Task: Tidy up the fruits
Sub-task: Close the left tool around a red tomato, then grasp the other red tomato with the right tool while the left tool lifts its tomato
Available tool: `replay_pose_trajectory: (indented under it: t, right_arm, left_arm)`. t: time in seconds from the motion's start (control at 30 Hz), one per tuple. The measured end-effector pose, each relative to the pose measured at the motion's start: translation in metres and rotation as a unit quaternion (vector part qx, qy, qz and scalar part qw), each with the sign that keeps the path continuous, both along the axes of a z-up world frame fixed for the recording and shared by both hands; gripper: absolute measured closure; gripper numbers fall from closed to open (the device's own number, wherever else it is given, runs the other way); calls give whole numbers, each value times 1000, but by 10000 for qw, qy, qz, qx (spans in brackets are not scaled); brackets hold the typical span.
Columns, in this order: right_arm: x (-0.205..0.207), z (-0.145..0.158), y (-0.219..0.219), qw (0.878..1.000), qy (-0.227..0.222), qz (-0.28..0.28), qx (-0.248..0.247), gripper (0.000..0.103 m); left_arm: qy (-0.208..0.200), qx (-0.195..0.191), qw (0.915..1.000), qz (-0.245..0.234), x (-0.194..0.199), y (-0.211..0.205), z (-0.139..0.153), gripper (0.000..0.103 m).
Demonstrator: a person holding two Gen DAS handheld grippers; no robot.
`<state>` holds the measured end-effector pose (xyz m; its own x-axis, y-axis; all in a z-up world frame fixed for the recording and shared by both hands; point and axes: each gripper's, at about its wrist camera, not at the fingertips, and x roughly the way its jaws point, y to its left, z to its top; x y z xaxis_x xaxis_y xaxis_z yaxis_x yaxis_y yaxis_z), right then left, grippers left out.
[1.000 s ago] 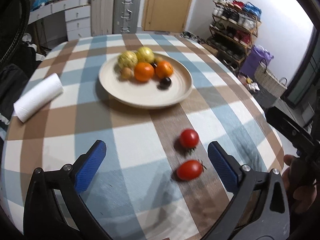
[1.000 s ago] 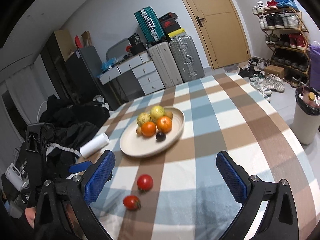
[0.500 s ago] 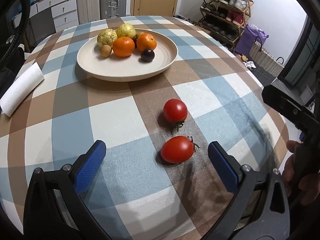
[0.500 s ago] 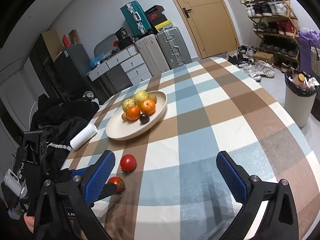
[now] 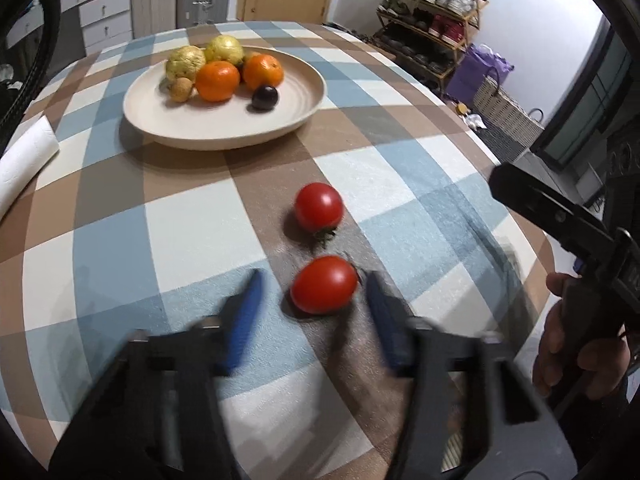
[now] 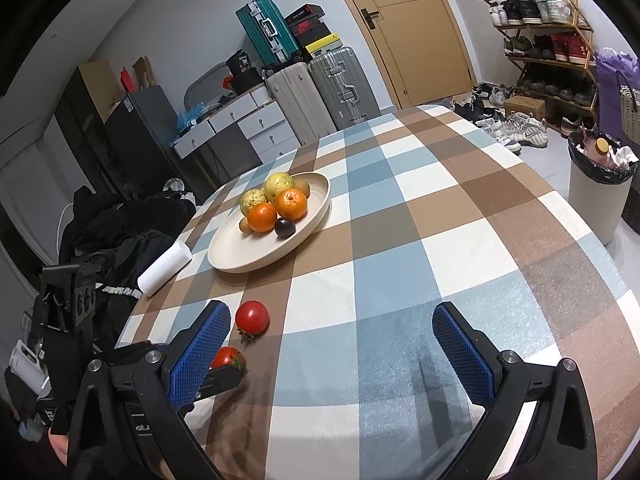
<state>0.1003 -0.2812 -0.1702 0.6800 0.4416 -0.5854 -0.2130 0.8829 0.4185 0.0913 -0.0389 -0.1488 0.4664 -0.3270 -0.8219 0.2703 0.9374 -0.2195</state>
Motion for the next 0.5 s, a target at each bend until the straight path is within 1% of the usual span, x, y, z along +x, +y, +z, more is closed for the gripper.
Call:
replay_pose_trajectory:
  t: [0.03,0.2,0.37,0.5]
  right_arm:
    - [0,0,0,10000,5,-2,-5,0]
    - [0,-1,1,10000,37,23,-16,0]
    - [1,-3,6,9998,144,104,-90,0]
    - [5,-5,11,9996,206,160,-56,0]
  left_arm:
    - [-8,38,10000,-48,0,-2,1,74]
    - [-168,-61,9998,-125,-5,1,6,74]
    - [-256,-179,9995,-63,-5,11,12,74]
    - [-368,-232,9990,81,-6,26,18,74]
